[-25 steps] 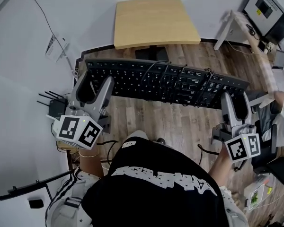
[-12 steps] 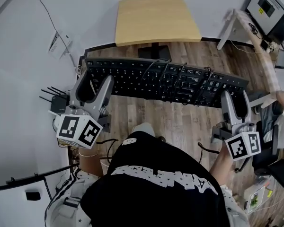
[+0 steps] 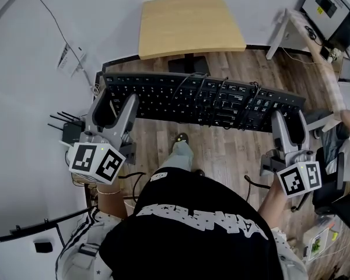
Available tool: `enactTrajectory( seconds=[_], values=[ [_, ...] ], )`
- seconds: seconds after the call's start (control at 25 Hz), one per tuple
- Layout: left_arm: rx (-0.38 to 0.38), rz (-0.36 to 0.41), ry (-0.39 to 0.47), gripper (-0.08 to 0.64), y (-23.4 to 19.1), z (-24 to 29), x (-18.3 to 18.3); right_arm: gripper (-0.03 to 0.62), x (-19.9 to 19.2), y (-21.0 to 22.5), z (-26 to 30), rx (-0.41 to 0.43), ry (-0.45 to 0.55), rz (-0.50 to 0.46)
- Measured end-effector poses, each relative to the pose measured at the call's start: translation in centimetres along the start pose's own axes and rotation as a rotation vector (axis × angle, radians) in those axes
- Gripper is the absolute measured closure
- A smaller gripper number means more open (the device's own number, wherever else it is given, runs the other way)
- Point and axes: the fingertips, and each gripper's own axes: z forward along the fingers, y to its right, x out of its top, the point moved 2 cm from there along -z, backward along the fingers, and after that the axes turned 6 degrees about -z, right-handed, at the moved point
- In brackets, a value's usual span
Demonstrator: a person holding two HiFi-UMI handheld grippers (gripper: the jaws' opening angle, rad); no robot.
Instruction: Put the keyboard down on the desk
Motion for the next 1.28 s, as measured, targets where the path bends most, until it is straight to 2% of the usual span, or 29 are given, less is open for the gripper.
enactTrajectory(
  seconds=[1.28],
  values=[
    [0.015, -0.025, 0.013, 0.264, -0.03, -0.04, -0.16, 0.278, 0.21, 0.05, 0.18, 0.005, -0.025, 0.003]
  ],
)
